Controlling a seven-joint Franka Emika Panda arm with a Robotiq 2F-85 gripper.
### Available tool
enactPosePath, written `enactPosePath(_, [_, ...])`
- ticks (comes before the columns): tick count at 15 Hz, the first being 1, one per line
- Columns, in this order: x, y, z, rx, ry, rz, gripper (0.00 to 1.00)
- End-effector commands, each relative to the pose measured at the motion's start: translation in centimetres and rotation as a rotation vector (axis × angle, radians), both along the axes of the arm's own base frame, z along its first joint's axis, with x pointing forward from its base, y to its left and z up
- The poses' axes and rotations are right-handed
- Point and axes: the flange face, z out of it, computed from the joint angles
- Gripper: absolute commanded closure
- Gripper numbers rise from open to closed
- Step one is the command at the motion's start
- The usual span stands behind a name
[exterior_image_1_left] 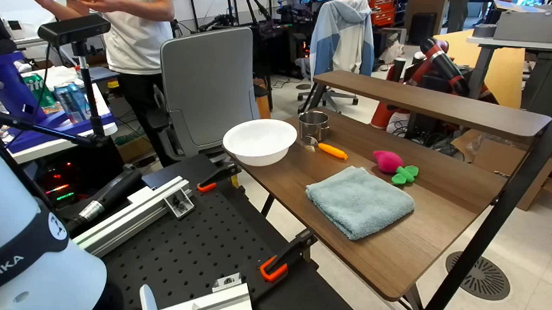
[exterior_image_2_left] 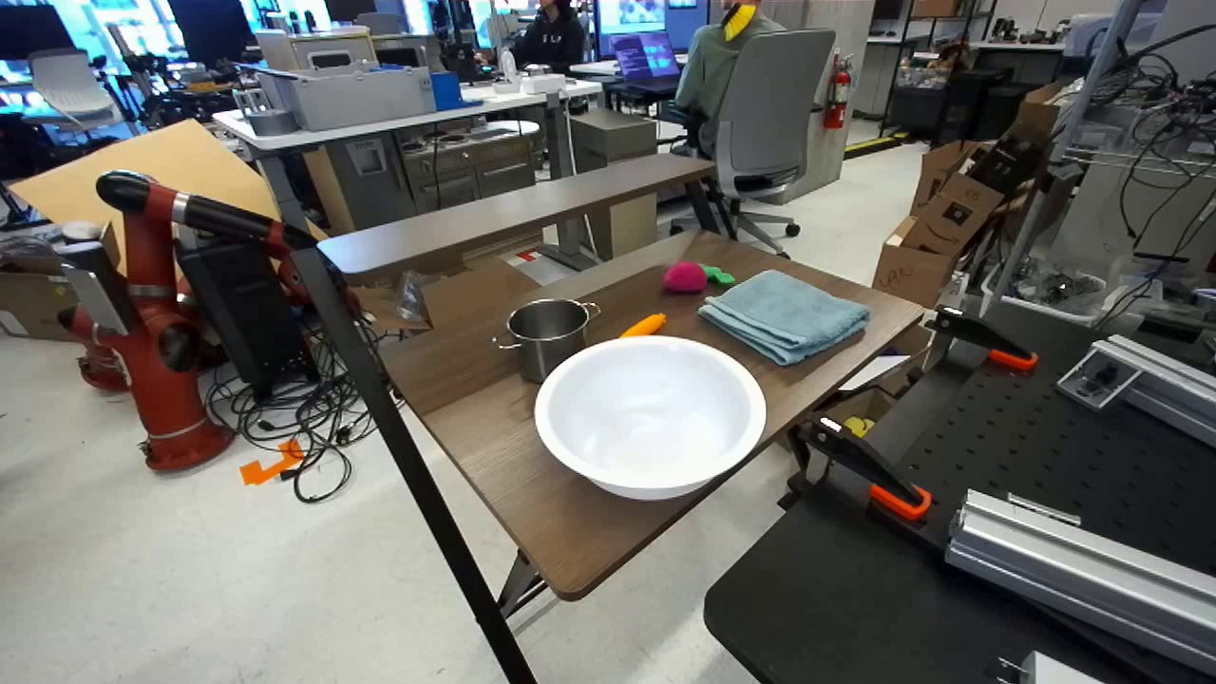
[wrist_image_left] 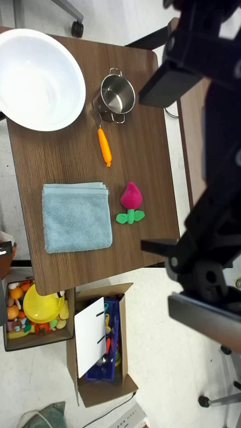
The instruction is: Put the beetroot plushie in the white bowl
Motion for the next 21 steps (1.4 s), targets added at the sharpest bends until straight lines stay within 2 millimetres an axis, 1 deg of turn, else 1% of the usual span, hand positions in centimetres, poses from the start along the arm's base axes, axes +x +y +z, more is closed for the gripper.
enactPosePath(1, [0.0,0.0,0.0,0.000,0.001,0.000,0.00])
enactPosePath(5, [0.0,0.0,0.0,0.000,0.001,0.000,0.00])
enactPosePath(6, [0.4,0.0,-0.3,0.000,0.003,0.001,0.00])
enactPosePath(9, [2.0,-0.1,-2.0,0.008,0.004,-0.003,0.00])
enactPosePath(11, [3.6,-0.1,-3.8,0.019,0.000,-0.004,0.00])
enactPosePath(13, [5.9,0.0,-6.4,0.037,0.001,-0.009,0.00])
enactPosePath(14, [7.1,0.2,-8.1,0.053,-0.001,-0.012,0.00])
enactPosePath(17, [10.8,0.4,-13.4,0.110,0.020,-0.020,0.00])
enactPosePath(20, [14.8,0.2,-19.1,0.174,0.038,-0.066,0.00])
enactPosePath(21, [16.0,0.2,-20.6,0.195,0.049,-0.075,0.00])
